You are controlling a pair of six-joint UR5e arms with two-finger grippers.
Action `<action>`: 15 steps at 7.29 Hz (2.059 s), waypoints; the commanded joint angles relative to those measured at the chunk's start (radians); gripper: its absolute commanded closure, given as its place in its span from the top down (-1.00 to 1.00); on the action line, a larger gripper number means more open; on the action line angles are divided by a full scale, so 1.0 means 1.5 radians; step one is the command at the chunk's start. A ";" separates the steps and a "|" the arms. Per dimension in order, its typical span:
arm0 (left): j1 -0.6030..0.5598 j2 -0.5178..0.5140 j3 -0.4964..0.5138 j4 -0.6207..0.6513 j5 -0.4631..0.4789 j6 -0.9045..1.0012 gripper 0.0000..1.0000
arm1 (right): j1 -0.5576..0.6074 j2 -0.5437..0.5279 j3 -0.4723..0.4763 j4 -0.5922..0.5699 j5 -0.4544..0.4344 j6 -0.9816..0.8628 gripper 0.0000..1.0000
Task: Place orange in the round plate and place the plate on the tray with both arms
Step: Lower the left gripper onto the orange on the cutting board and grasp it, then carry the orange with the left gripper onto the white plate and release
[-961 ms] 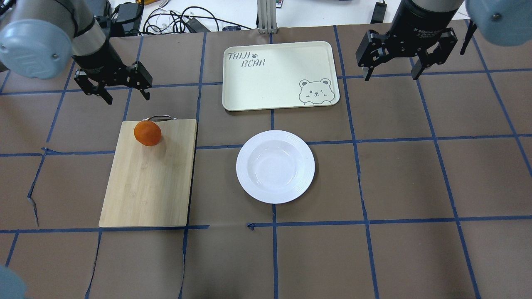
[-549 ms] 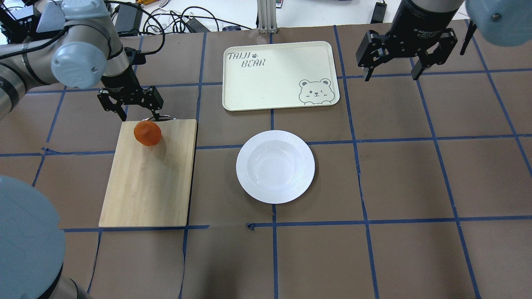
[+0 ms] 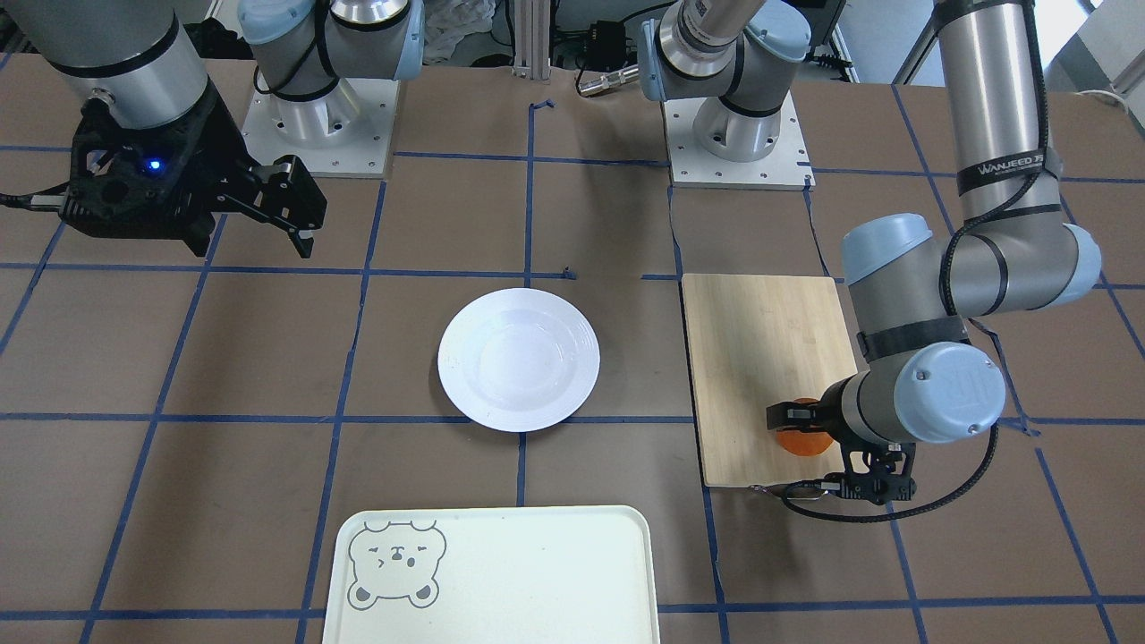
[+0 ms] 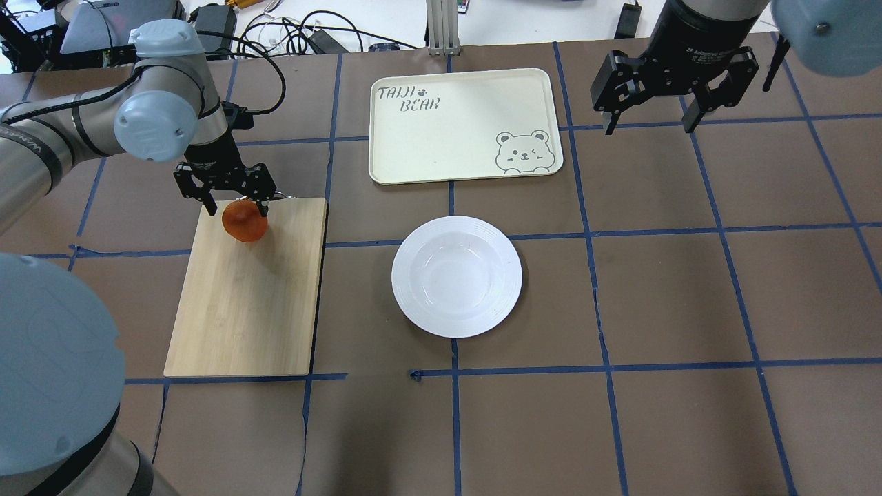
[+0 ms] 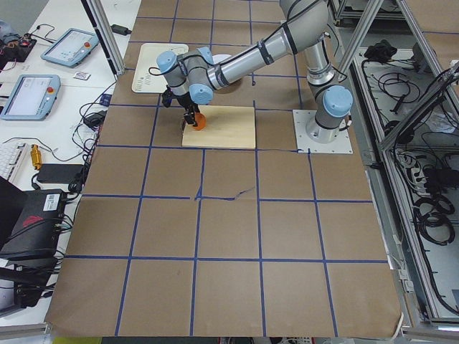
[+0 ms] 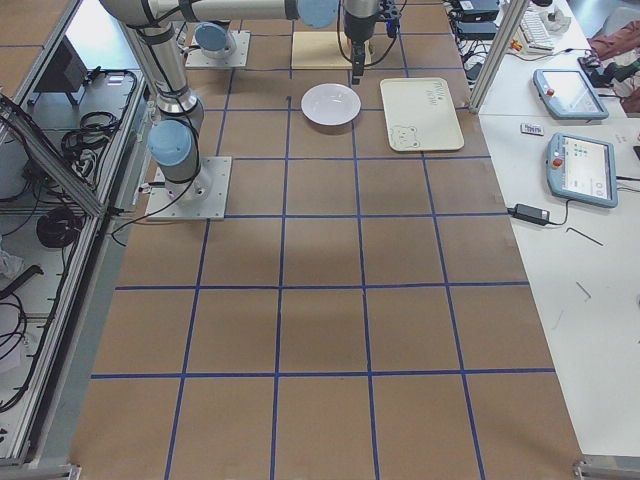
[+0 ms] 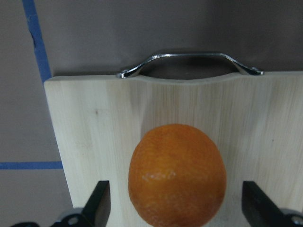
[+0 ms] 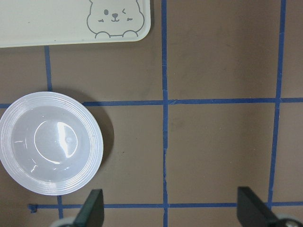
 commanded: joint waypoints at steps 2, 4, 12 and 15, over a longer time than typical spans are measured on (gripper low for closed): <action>-0.007 0.009 0.028 -0.017 -0.005 0.010 -0.90 | 0.000 0.000 0.001 0.000 -0.004 0.000 1.00; -0.074 0.041 0.060 -0.076 -0.061 -0.006 -0.90 | 0.000 0.000 0.001 0.000 -0.004 0.001 1.00; -0.351 0.072 -0.082 0.046 -0.228 -0.485 0.29 | 0.000 0.000 0.002 0.000 -0.005 0.001 1.00; -0.299 0.083 -0.079 0.088 -0.229 -0.482 1.00 | -0.001 0.000 0.003 0.000 -0.007 -0.001 1.00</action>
